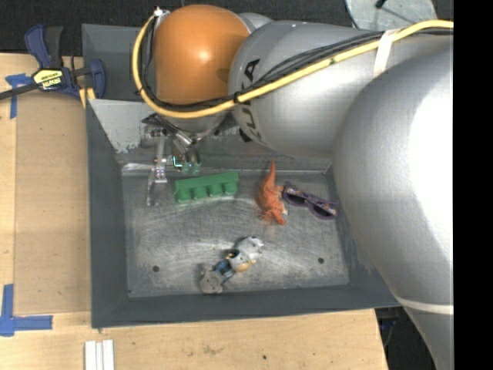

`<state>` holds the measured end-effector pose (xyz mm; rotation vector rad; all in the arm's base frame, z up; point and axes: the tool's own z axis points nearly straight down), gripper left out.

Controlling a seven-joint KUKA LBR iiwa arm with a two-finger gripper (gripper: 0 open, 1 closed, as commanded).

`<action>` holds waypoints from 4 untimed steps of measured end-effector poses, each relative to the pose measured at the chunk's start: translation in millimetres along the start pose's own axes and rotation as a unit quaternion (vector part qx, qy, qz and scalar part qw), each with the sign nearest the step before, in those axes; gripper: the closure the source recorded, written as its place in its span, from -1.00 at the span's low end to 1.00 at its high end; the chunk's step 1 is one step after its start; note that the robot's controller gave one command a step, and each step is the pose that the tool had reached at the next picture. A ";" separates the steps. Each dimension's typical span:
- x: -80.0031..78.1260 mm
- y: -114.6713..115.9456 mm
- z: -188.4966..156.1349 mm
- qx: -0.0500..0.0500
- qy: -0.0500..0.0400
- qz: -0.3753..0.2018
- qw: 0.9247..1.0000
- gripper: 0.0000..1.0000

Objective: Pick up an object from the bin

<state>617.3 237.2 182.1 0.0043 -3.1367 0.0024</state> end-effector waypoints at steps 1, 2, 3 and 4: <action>-1.9 -0.3 -4.8 -0.001 -0.004 0.001 1.000 -1.00; 4.8 -4.3 44.4 -0.003 -0.007 0.021 1.000 -1.00; 3.9 -43.6 74.8 -0.001 -0.001 -0.035 0.999 -1.00; -2.3 -66.3 91.8 0.000 -0.004 -0.050 0.999 -1.00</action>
Offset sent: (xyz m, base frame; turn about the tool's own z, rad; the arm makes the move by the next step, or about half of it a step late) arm -0.0181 -0.0096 -0.1119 0.0903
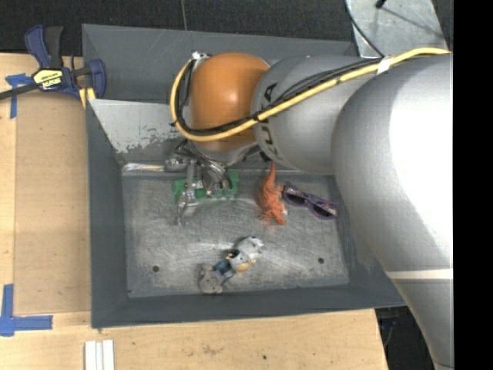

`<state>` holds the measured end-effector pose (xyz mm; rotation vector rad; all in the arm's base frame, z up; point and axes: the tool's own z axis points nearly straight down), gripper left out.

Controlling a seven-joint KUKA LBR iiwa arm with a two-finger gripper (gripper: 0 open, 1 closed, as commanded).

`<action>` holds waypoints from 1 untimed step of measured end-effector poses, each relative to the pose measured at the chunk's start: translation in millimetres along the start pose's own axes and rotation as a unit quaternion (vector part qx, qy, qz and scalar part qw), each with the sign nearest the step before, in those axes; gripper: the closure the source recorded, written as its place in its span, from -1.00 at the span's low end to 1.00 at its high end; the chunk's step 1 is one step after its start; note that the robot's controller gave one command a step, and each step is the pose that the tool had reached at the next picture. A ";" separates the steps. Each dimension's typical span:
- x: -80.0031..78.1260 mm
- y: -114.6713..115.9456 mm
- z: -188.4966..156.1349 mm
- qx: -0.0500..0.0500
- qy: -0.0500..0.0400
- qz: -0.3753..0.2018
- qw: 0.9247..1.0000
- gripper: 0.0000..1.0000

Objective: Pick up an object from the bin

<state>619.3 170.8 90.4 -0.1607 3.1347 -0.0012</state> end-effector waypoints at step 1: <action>-4.8 -46.3 13.9 -0.003 -0.005 -0.074 0.997 1.00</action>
Offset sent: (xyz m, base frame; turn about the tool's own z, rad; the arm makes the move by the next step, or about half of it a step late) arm 0.0000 0.0000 0.0000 0.0000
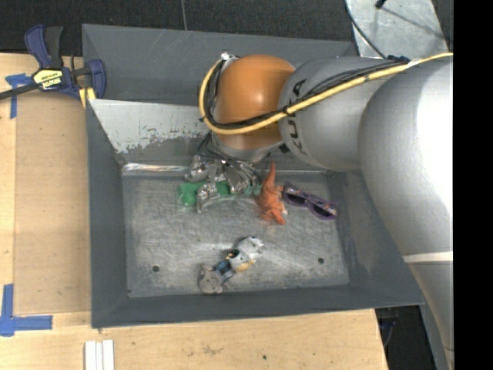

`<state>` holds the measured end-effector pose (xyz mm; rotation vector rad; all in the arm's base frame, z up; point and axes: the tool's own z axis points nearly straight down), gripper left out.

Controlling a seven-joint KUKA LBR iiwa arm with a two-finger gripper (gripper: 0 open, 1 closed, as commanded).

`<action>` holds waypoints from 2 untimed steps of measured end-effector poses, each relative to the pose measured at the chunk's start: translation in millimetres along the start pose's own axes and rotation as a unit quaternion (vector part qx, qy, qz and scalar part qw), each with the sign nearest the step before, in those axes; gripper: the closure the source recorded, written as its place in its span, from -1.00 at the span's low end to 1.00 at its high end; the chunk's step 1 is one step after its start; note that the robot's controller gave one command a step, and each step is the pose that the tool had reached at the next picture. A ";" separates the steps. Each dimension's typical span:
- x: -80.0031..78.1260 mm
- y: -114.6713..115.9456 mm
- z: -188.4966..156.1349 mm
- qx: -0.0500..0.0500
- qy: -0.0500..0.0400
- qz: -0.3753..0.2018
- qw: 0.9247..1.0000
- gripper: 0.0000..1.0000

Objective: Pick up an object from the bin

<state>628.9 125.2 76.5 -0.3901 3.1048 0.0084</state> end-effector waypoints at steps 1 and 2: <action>0.0 0.0 0.0 0.000 0.000 0.000 1.000 1.00; 19.8 3.9 -157.8 0.002 0.003 -0.002 1.000 1.00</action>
Offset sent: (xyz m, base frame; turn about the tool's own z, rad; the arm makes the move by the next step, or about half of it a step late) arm -0.0237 -0.0020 0.1554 -0.0059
